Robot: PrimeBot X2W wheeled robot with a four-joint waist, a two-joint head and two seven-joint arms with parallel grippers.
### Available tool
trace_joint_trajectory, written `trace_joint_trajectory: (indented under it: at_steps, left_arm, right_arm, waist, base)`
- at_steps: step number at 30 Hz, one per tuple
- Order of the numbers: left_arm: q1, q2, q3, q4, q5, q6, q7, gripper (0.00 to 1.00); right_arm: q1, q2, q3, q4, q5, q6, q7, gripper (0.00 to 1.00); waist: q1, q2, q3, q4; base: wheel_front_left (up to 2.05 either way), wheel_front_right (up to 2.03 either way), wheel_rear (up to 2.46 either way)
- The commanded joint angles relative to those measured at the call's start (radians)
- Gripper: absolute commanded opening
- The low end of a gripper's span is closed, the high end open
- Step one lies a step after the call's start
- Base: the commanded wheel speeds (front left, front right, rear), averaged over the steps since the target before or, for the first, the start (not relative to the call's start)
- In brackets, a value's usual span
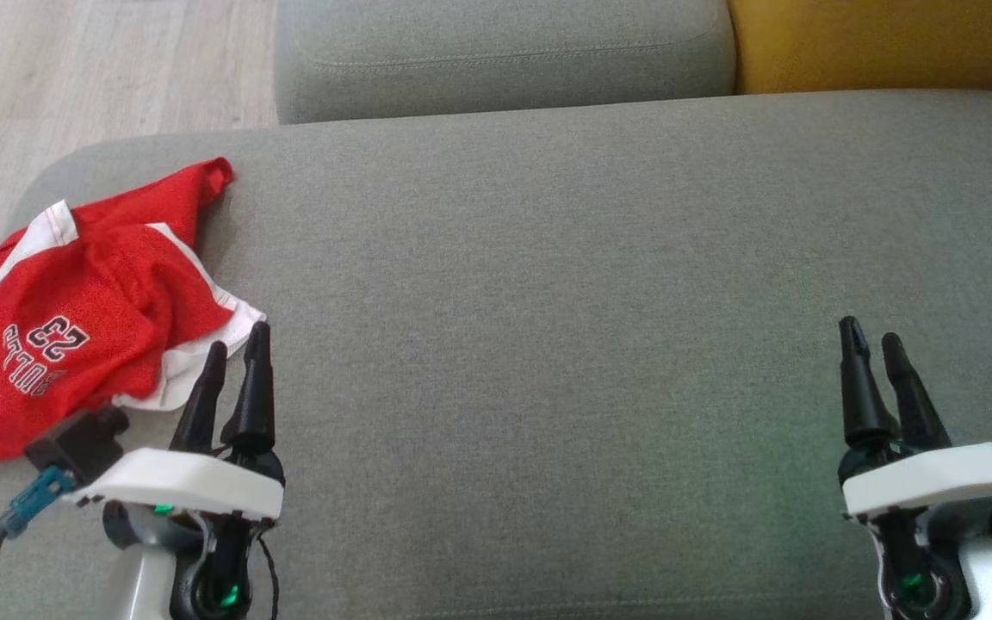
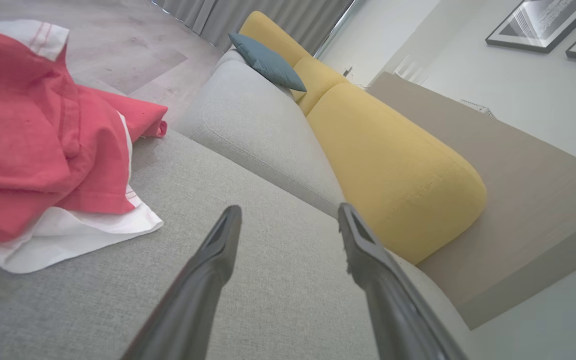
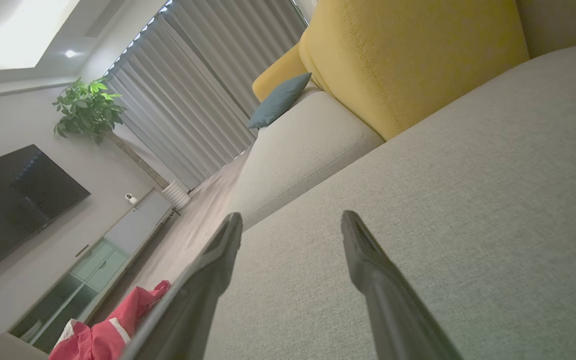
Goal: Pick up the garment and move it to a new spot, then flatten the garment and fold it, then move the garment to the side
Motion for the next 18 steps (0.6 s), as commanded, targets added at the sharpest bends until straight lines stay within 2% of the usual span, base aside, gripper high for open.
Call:
trace_joint_trajectory:
  at_steps: [1, 18]
  left_arm:
    - [-0.060, 0.019, 0.015, -0.039, 0.040, 0.004, -0.015, 1.00]
    - [-0.057, 0.024, -0.010, -0.034, 0.238, 0.030, -0.062, 1.00]
  right_arm:
    - [-0.028, -0.019, 0.020, -0.046, -0.039, 0.005, -0.015, 1.00]
    - [-0.008, -0.010, 0.050, -0.059, -0.232, 0.006, -0.045, 1.00]
  waist:
    - [0.0000, -0.0001, 0.001, 0.000]
    - [0.0000, -0.0001, 0.008, 0.002]
  base:
    - [0.00, 0.00, 0.00]
    - [0.00, 0.00, 0.00]
